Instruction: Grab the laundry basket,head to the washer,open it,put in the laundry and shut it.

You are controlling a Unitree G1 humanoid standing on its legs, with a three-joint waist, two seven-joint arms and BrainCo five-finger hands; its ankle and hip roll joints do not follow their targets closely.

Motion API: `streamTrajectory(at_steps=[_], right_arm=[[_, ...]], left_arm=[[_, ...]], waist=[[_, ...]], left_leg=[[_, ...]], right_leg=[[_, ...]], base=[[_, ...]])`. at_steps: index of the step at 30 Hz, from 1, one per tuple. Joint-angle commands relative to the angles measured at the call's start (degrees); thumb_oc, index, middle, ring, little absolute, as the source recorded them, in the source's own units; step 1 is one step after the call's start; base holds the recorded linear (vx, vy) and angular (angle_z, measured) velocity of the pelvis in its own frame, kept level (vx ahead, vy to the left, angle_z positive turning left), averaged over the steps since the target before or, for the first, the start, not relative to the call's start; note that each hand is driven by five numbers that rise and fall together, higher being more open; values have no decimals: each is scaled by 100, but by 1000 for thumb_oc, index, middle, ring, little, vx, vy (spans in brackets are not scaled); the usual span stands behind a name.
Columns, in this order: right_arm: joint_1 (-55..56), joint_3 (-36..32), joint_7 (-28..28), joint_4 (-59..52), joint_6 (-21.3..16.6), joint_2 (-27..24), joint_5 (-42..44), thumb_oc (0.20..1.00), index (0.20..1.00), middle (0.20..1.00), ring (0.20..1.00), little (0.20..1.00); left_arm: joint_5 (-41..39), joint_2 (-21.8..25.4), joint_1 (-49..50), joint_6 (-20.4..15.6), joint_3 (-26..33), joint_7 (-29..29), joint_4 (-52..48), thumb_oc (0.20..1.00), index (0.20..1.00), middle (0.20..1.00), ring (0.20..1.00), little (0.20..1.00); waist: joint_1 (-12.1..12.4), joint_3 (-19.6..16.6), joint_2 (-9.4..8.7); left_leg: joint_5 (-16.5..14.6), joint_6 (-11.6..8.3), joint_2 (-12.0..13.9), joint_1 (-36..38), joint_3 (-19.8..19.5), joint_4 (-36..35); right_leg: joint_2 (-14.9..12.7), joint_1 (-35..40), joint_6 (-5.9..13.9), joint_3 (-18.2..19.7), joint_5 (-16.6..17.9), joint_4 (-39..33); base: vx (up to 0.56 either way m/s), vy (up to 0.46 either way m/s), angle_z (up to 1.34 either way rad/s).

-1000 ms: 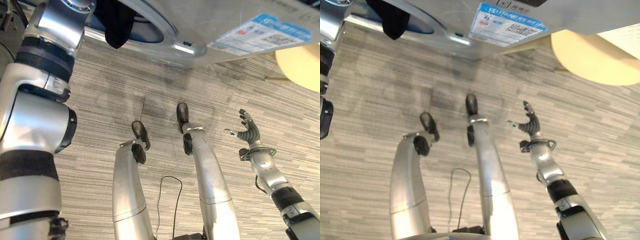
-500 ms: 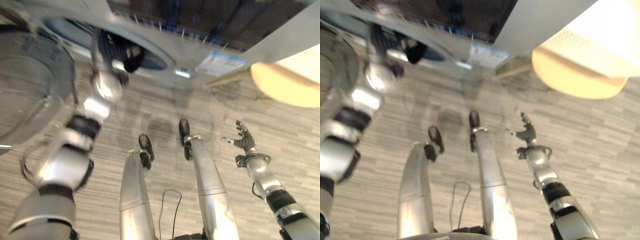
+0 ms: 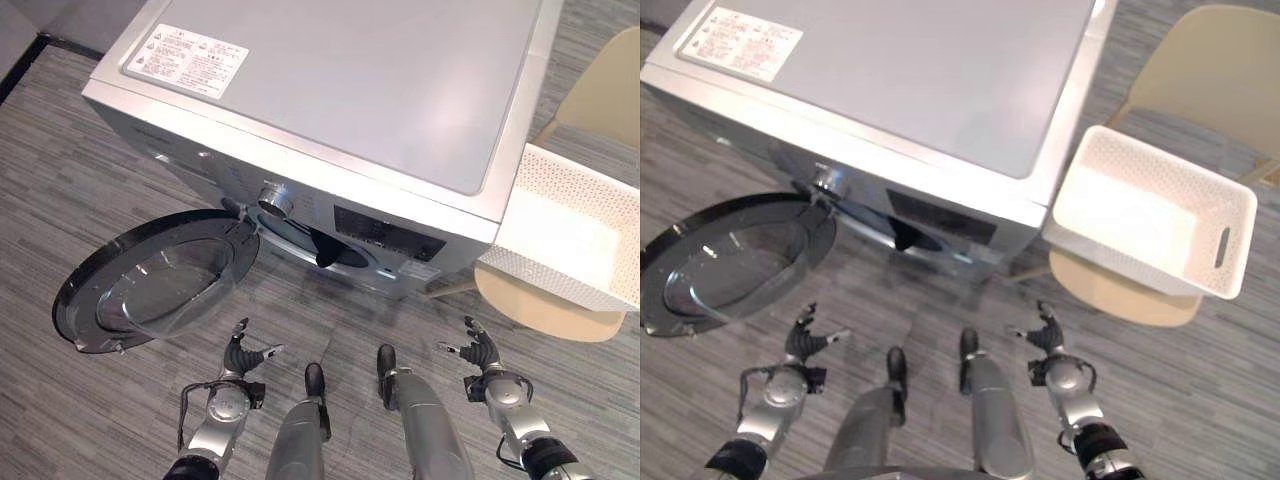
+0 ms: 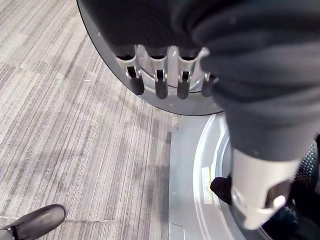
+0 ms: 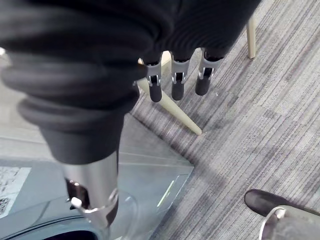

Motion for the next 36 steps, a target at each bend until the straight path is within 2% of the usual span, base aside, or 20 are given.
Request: streamTrajectory(at_steps=[1, 4, 5, 6, 9, 10, 11, 12, 14, 15, 19, 21, 23, 25, 26, 30, 32, 33, 36], right_arm=[[332, -109, 27, 401, 40, -79, -152, 1000, 1000, 1000, 1000, 1000], [343, -207, 71, 715, 80, -42, -190, 1000, 1000, 1000, 1000, 1000], [344, -207, 71, 715, 80, -42, -189, 1000, 1000, 1000, 1000, 1000], [342, -222, 52, 828, 109, -1, -215, 1000, 1000, 1000, 1000, 1000], [301, -171, 36, 861, 146, 40, -216, 1000, 1000, 1000, 1000, 1000], [304, -151, 39, 894, 161, 41, -198, 1000, 1000, 1000, 1000, 1000], [279, -114, 20, 970, 150, 97, -149, 1000, 1000, 1000, 1000, 1000], [280, -106, -13, 1062, 115, 143, -179, 1000, 1000, 1000, 1000, 1000], [302, -112, -14, 1058, 132, 164, -202, 1000, 1000, 1000, 1000, 1000], [323, -146, -48, 1065, 124, 177, -188, 1000, 1000, 1000, 1000, 1000], [230, -116, -111, 1199, 158, 145, -197, 1000, 1000, 1000, 1000, 1000], [260, -125, -135, 1169, 156, 87, -205, 1000, 1000, 1000, 1000, 1000], [238, -199, -219, 1364, 201, 25, -197, 1000, 1000, 1000, 1000, 1000], [233, -216, -228, 1420, 205, 41, -201, 1000, 1000, 1000, 1000, 1000], [253, -200, -214, 1474, 226, 35, -270, 1000, 1000, 1000, 1000, 1000], [238, -258, -223, 1495, 222, -16, -356, 1000, 1000, 1000, 1000, 1000], [336, -344, -199, 1390, 173, -83, -358, 1000, 1000, 1000, 1000, 1000], [339, -345, -199, 1387, 175, -80, -359, 1000, 1000, 1000, 1000, 1000], [430, -406, -110, 1286, 135, -179, -342, 1000, 1000, 1000, 1000, 1000]], left_arm=[[177, -44, 162, -6, -63, -105, 385, 1000, 1000, 1000, 1000, 1000], [378, -97, 209, 29, -168, -167, 586, 1000, 1000, 1000, 1000, 1000], [378, -97, 209, 28, -168, -167, 587, 1000, 1000, 1000, 1000, 1000], [492, -133, 181, 15, -218, -127, 783, 1000, 1000, 1000, 1000, 1000], [515, -106, 89, 12, -254, -26, 870, 1000, 1000, 1000, 1000, 1000], [526, -66, 10, 16, -268, -5, 912, 1000, 1000, 1000, 1000, 1000], [599, 28, -147, -2, -296, 91, 892, 1000, 1000, 1000, 1000, 1000], [560, 41, -220, -29, -274, 168, 819, 1000, 1000, 1000, 1000, 1000], [510, 30, -217, -22, -250, 195, 793, 1000, 1000, 1000, 1000, 1000], [450, 15, -264, -43, -221, 228, 777, 1000, 1000, 1000, 1000, 1000], [184, -78, -151, -83, -58, 311, 565, 1000, 1000, 1000, 1000, 1000], [56, -172, -81, -70, -25, 333, 375, 1000, 1000, 1000, 1000, 1000], [-69, -287, -95, -102, -72, 291, 125, 1000, 1000, 1000, 1000, 1000], [-56, -290, -40, -119, -71, 272, 34, 1000, 1000, 1000, 1000, 1000], [72, -224, 56, -133, -91, 263, -276, 1000, 1000, 1000, 1000, 1000], [305, -45, 75, -111, -41, 312, -639, 1000, 1000, 1000, 1000, 1000], [1067, 408, -26, 9, 31, 519, -866, 1000, 1000, 1000, 1000, 1000], [1070, 411, -22, 13, 33, 518, -873, 1000, 1000, 1000, 1000, 1000], [1716, 1042, -389, 158, 169, 643, -838, 1000, 1000, 1000, 1000, 1000]], waist=[[-22, -304, -94], [-96, -605, -57], [-89, -597, -58], [-100, -686, -105], [-111, -649, -123], [-127, -626, -113], [-113, -574, -53], [4, -653, -22], [57, -696, -7], [119, -776, -36], [271, -836, -54], [320, -732, -35], [329, -582, -36], [303, -611, -36], [327, -674, -4], [306, -799, 8], [278, -920, -16], [280, -909, -21], [213, -981, -36]], left_leg=[[157, 62, -262, -65, -374, -88], [129, 107, -251, 380, -220, -599], [133, 107, -250, 400, -212, -615], [103, 165, -356, 592, -205, -839], [179, 229, -361, 603, -77, -969], [238, 257, -357, 528, -94, -967], [362, 306, -292, 433, 7, -1006], [522, 278, -251, 449, 97, -1221], [594, 238, -213, 511, 120, -1377], [648, 208, -234, 542, 133, -1489], [814, 110, -161, 417, 81, -1514], [901, 54, -139, 248, 22, -1341], [811, 69, -309, -62, -57, -841], [684, 104, -342, 41, -44, -854], [592, 148, -494, 123, -296, -829], [473, 192, -524, 285, -279, -861], [417, 217, -495, 478, -198, -932], [418, 217, -497, 497, -196, -939], [374, 214, -483, 607, -145, -1027]], right_leg=[[-157, 1414, 595, 53, 141, -1891], [-247, 1719, 729, 60, 345, -2315], [-246, 1734, 730, 66, 350, -2325], [-309, 1798, 858, 147, 538, -2514], [-308, 1553, 990, 362, 746, -2352], [-249, 1479, 1016, 505, 713, -2232], [-60, 1373, 1033, 765, 507, -1808], [-78, 1677, 966, 567, 313, -1750], [-104, 1704, 954, 462, 320, -1790], [-171, 1899, 955, 361, 307, -2077], [-110, 2030, 850, 352, 324, -2698], [-82, 2029, 771, 239, 279, -2702], [-113, 1896, 680, 60, 224, -2524], [-124, 1867, 694, 3, 242, -2495], [-83, 1880, 703, -6, 268, -2501], [-83, 2087, 729, -67, 277, -2648], [-125, 2281, 756, -100, 272, -2734], [-126, 2298, 757, -99, 271, -2740], [-162, 2358, 793, -94, 264, -2744]], base=[[125, 102, -17], [144, 138, -3], [78, 201, -5], [14, 184, -13], [-83, 117, -58], [-316, 111, -70], [-323, 38, -49], [-253, 19, -46], [-75, -68, -33], [-43, -161, -35], [-118, -182, -17], [-153, -153, -4], [-221, -117, 52], [-84, -44, 77], [-9, -8, 51], [70, 43, 8], [158, 95, 12], [134, 74, 0], [107, 90, -2]])
